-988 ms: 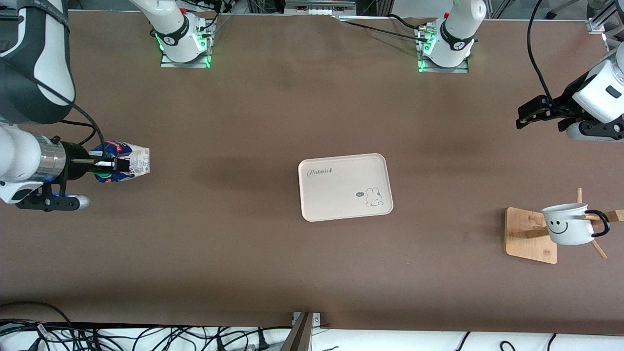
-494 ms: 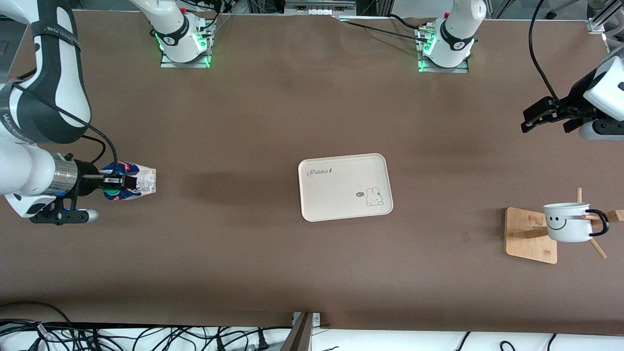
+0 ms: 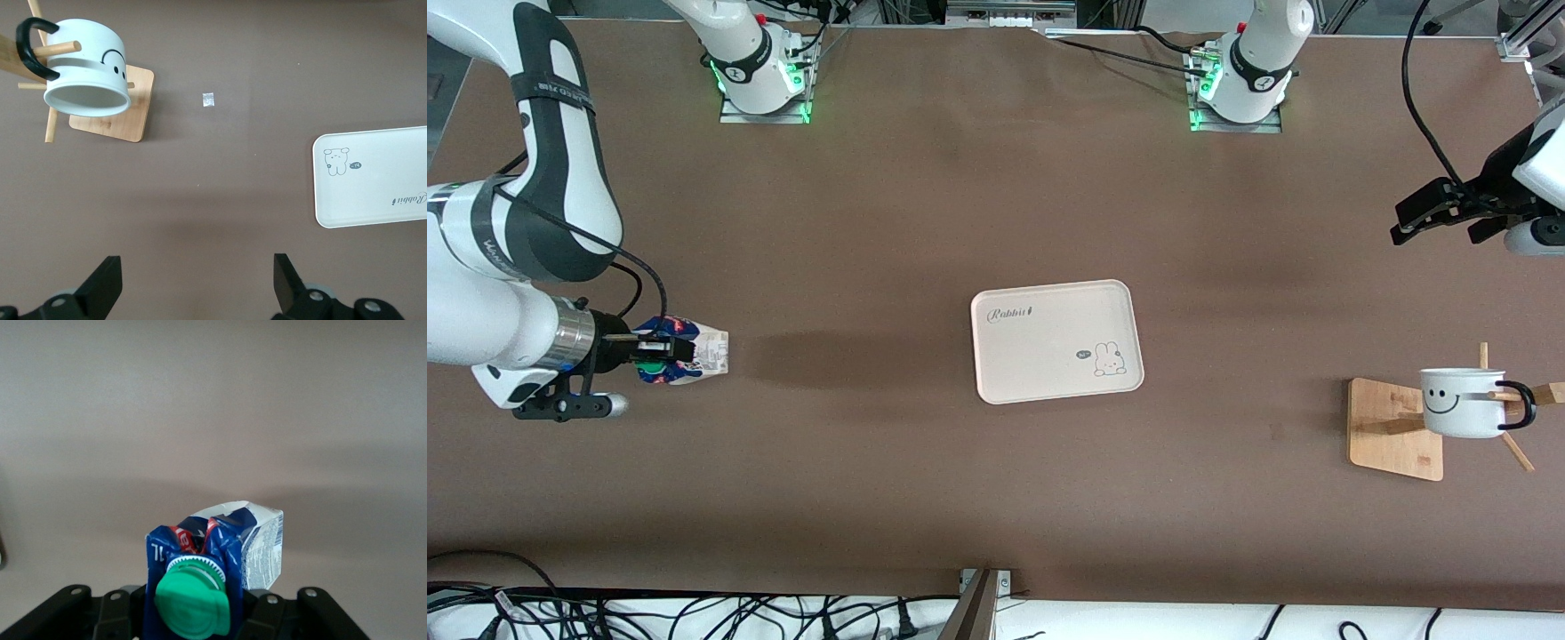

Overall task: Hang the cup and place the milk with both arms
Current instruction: 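Carry the milk carton away from the tray with the right gripper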

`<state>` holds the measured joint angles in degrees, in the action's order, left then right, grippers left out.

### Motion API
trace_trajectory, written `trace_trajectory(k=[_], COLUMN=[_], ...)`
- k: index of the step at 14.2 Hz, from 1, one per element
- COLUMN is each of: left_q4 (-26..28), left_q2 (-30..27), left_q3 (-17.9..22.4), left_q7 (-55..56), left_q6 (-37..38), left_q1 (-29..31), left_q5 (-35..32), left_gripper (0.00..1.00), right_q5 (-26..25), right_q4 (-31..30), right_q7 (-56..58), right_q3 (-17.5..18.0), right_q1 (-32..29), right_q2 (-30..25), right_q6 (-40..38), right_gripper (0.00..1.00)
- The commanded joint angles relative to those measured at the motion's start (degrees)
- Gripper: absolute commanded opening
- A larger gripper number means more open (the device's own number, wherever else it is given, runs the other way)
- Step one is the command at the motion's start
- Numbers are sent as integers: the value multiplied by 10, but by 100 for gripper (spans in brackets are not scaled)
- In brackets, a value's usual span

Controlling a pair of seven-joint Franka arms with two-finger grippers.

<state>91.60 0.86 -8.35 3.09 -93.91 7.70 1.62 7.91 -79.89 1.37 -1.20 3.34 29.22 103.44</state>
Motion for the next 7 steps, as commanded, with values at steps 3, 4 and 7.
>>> trace_trajectory(k=[3,4,7], left_q4=[-15,-15,-16], left_q2=[7,6,6], left_q3=[-7,-6,-6], left_q7=[-3,-3,-2], left_q6=[2,3,1], left_q1=[-1,0,2], left_q5=[-12,-11,-7], left_gripper=[100,100,100], right_q5=[13,12,13], right_q4=[-67,-73,-106], right_q7=[64,78,110], right_q3=[-9,-11,-19], right_q1=[-10,-10,-10], right_q2=[-36,-37,-46], right_q6=[47,52,91], right_gripper=[18,18,18])
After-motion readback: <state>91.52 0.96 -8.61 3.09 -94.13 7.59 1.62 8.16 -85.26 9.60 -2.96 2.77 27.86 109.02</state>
